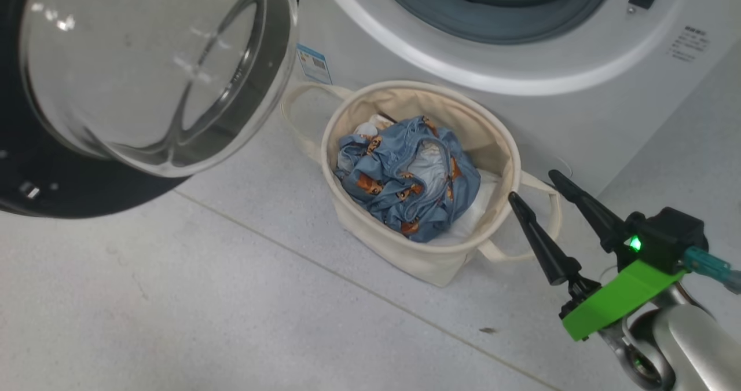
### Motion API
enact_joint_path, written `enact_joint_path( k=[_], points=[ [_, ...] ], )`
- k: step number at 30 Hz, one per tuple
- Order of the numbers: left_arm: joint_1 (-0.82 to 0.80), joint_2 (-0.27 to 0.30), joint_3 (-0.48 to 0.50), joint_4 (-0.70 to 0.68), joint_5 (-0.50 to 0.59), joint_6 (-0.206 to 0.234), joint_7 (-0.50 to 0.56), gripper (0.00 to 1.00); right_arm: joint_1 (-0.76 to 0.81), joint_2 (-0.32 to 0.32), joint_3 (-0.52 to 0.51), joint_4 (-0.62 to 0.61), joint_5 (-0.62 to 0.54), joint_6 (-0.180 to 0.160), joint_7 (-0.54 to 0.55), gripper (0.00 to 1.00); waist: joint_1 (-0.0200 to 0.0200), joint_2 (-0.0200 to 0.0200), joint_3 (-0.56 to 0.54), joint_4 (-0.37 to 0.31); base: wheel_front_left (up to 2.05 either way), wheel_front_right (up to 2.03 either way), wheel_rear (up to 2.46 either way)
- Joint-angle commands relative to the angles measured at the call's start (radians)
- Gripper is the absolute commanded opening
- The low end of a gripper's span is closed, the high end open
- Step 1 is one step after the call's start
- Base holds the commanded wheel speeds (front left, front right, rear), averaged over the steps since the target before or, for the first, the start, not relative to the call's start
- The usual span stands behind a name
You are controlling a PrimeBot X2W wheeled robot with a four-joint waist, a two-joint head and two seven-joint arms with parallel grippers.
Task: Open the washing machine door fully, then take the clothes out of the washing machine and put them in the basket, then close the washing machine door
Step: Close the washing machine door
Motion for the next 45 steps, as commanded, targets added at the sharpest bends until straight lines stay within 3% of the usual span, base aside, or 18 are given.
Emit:
enact_joint_path(
  k=[1,10,20,26,38,45],
  points=[
    [0.016,0.024,-0.028,-0.053,0.008,-0.007,0.045,0.00,0.010,0.006,0.018,-0.019,0.000,0.001,-0.018,1.00,0.0000,0.0000,-0.022,0.007,0.00,0.00,0.00],
    [0.094,-0.017,-0.115,-0.144,0.002,-0.007,0.145,0.00,0.007,0.059,0.026,0.063,-0.005,0.001,-0.063,1.00,0.0000,0.0000,-0.093,0.014,0.00,0.00,0.00],
    [0.255,-0.066,-0.141,-0.397,-0.093,-0.007,0.220,0.00,0.023,0.113,0.050,0.161,0.019,0.001,-0.132,1.00,0.0000,0.0000,-0.199,-0.023,0.00,0.00,0.00],
    [0.380,-0.105,-0.189,-0.573,-0.084,-0.007,0.228,0.00,0.047,0.140,0.053,0.203,0.027,0.001,-0.156,1.00,0.0000,0.0000,-0.254,-0.050,0.00,0.00,0.00],
    [0.514,-0.249,-0.276,-0.801,-0.007,0.009,0.112,0.00,0.050,0.149,0.044,0.222,0.023,0.001,-0.172,1.00,0.0000,0.0000,-0.272,-0.162,0.00,0.00,0.00],
    [0.506,-0.316,-0.293,-0.814,0.032,0.008,0.015,0.00,0.045,0.140,0.018,0.209,0.015,0.001,-0.174,1.00,0.0000,0.0000,-0.235,-0.270,0.00,0.00,0.00]
  ],
)
